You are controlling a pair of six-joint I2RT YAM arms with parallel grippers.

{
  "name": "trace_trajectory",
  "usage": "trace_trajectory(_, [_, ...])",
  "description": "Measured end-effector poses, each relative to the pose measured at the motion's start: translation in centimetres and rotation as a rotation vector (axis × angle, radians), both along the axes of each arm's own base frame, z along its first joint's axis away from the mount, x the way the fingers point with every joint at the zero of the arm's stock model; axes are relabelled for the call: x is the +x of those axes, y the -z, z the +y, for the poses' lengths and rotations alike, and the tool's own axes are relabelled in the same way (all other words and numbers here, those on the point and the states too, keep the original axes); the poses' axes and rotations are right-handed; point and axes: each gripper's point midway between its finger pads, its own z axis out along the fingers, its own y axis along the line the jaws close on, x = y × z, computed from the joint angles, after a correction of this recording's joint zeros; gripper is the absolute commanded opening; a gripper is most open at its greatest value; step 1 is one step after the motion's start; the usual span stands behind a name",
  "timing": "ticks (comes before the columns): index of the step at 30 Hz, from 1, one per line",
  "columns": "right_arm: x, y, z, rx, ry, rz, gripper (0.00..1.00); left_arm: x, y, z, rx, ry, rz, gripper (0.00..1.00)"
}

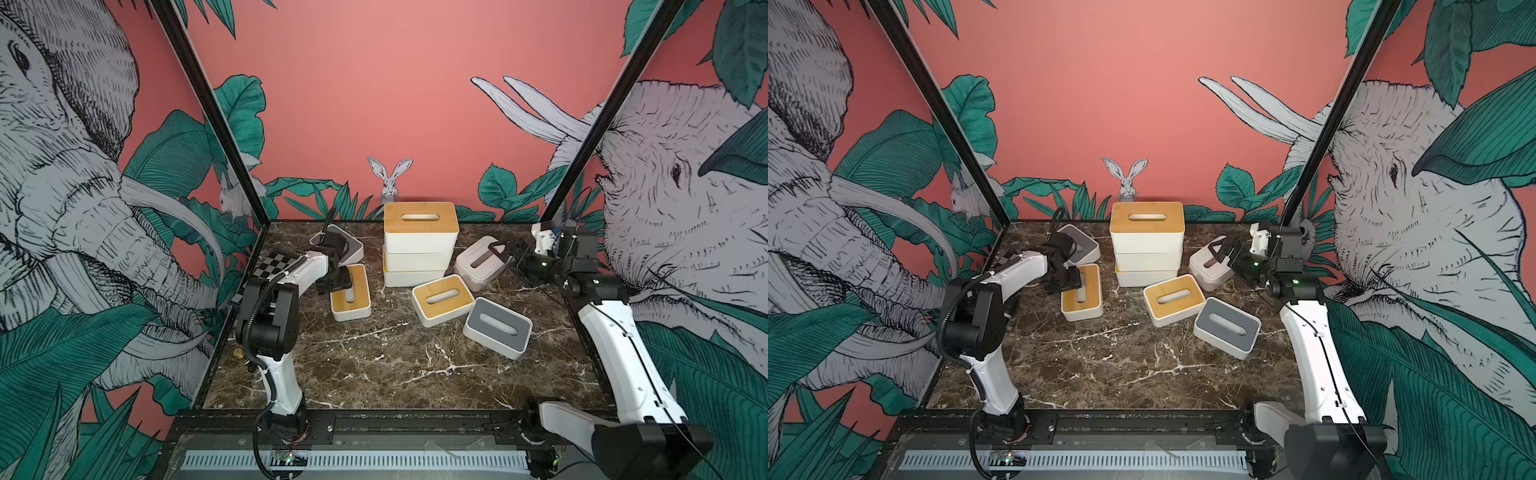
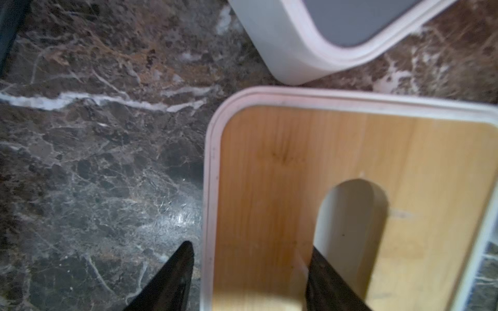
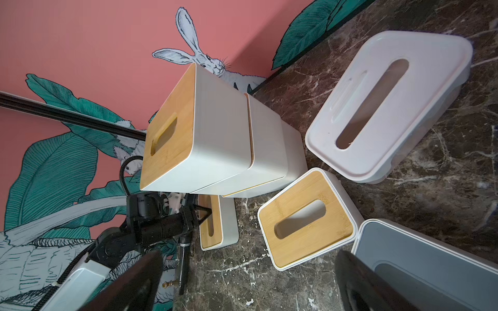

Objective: Stack the tissue boxes
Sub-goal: Pick up the tissue box from the center of the board.

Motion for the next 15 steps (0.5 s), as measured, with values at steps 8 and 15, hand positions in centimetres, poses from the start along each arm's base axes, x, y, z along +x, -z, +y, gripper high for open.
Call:
trace_trajectory(8, [0.0, 0.2, 0.3, 0.006, -0.007, 0.000, 0.99, -2.6, 1.4, 0.5, -0.011, -0.073, 0.026, 0.53])
trace_trajectory(15, [-0.7, 2.1, 2.2, -0.003, -0.062, 0.038, 0.99, -5.1, 0.8, 0.1, -0.042, -0.142, 0.041, 0.45])
